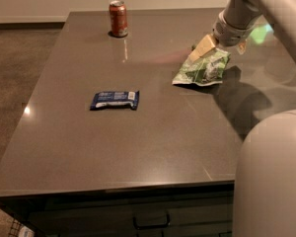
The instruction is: Pick green jalapeno chip bag
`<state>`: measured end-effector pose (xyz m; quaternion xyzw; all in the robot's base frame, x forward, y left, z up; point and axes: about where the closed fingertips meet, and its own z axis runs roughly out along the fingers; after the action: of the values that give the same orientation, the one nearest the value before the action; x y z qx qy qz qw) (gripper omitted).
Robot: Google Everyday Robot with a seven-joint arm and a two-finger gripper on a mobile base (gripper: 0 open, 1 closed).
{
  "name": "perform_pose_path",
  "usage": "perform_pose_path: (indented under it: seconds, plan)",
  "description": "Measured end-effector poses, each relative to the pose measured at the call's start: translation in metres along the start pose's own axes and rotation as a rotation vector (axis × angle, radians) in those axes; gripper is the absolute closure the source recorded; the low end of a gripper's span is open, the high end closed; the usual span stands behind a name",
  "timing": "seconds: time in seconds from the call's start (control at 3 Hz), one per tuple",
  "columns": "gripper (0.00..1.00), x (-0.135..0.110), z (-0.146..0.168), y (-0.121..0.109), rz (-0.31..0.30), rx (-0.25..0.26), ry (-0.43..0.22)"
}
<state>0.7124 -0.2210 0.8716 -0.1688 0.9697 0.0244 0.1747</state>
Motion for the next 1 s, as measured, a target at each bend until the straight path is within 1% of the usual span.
perform_pose_path:
  seconds: [0.67,1.0]
  plan:
    - [0.00,0.001,0.030,0.007,0.007,-0.039,0.026]
    - [0.00,0.000,0.041,0.014,-0.010,-0.052,0.043]
